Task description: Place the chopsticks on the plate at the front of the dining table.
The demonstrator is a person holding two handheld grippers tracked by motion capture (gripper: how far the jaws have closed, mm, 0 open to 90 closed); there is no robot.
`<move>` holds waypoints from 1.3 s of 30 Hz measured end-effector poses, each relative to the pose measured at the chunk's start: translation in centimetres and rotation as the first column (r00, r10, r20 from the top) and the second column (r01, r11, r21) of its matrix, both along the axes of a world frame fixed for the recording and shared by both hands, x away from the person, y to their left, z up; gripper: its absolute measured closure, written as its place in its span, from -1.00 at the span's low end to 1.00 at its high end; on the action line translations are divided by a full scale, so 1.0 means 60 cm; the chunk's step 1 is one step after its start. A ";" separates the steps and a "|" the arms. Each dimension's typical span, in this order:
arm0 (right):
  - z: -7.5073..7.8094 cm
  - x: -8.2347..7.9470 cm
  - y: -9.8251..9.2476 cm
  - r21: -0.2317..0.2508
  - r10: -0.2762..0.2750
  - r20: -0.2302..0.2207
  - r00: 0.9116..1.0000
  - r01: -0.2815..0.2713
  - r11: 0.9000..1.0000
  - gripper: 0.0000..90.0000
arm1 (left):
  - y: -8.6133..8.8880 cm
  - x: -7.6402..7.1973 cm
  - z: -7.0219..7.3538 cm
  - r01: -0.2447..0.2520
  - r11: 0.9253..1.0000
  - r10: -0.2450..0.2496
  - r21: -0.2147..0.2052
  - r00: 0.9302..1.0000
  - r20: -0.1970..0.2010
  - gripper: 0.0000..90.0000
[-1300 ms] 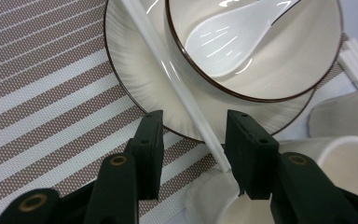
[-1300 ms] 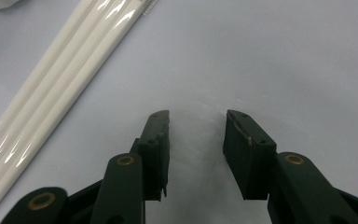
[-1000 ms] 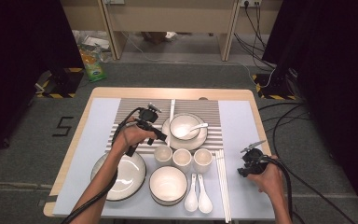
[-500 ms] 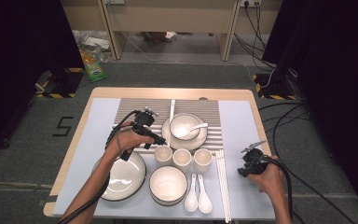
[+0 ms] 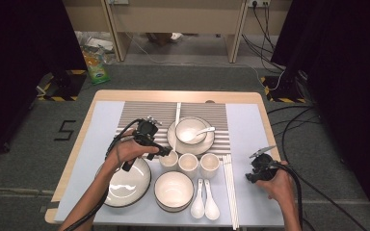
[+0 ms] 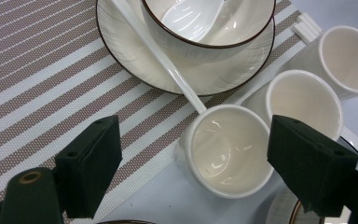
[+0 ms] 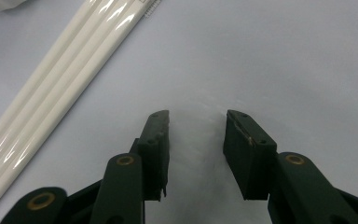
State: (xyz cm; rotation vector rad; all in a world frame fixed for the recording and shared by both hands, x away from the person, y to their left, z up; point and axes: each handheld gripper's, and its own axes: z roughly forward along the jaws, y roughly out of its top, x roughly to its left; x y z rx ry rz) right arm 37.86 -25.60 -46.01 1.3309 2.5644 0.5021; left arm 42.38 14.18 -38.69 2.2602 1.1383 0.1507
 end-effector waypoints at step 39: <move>-0.001 -0.001 -0.001 0.005 -0.003 0.004 1.000 0.003 1.000 0.33 | 0.011 -0.044 -0.028 0.050 0.998 -0.049 -0.022 0.997 0.060 -0.57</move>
